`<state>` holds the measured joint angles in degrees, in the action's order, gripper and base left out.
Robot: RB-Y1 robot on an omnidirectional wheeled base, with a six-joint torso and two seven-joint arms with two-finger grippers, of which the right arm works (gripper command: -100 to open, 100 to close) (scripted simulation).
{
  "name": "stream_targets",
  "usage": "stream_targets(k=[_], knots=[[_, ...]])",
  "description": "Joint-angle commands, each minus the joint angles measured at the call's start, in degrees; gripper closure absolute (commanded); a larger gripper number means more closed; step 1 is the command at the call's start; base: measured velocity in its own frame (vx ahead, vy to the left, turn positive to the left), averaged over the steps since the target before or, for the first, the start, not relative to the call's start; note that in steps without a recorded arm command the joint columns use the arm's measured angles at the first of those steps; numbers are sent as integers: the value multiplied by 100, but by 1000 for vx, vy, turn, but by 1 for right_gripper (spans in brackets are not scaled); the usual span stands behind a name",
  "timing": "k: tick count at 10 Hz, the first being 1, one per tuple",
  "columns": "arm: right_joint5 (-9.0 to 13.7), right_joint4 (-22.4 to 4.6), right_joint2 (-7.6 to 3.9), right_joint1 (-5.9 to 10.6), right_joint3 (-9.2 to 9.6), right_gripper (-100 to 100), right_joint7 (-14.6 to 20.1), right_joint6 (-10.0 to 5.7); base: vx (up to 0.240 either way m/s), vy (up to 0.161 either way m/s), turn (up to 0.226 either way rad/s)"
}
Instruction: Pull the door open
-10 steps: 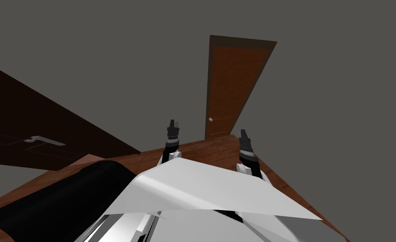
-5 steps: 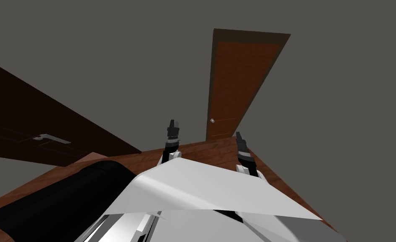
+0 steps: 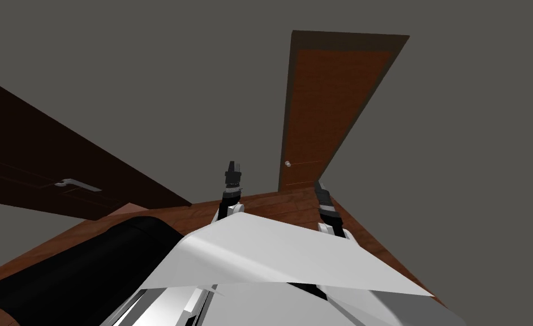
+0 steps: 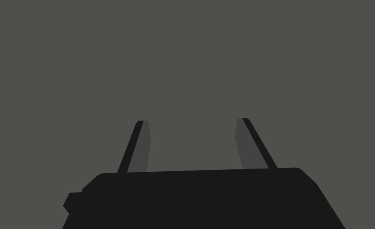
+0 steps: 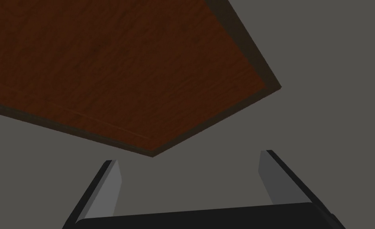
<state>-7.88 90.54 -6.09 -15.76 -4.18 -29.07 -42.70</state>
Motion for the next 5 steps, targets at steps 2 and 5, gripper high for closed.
stream_targets(k=[2,5], knots=[[-146,-433,-47,137,-53,-100,-350,-71,102,8,75],[-308,-950,-107,295,-120,-100,-732,-169,103,0,69]])
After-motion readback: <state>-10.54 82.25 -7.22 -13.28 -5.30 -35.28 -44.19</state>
